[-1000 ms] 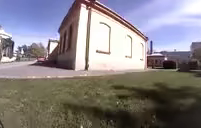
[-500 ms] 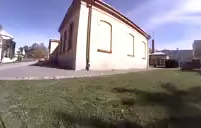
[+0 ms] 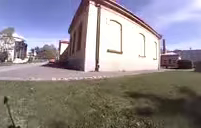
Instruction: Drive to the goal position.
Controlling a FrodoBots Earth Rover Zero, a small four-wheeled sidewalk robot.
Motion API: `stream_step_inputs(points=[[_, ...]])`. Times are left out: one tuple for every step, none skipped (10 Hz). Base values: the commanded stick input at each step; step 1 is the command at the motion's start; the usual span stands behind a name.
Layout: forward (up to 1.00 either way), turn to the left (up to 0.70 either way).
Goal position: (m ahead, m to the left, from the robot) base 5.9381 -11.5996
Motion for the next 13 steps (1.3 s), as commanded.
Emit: stream_step_inputs(points=[[0.67, 0.00], [0.67, 0.00], [0.67, 0.00], [0.67, 0.00], [0.67, 0.00], [0.67, 0.00], [0.67, 0.00], [0.67, 0.00], [0.67, 0.00], [0.67, 0.00], [0.68, 0.00], [0.68, 0.00], [0.68, 0.00]])
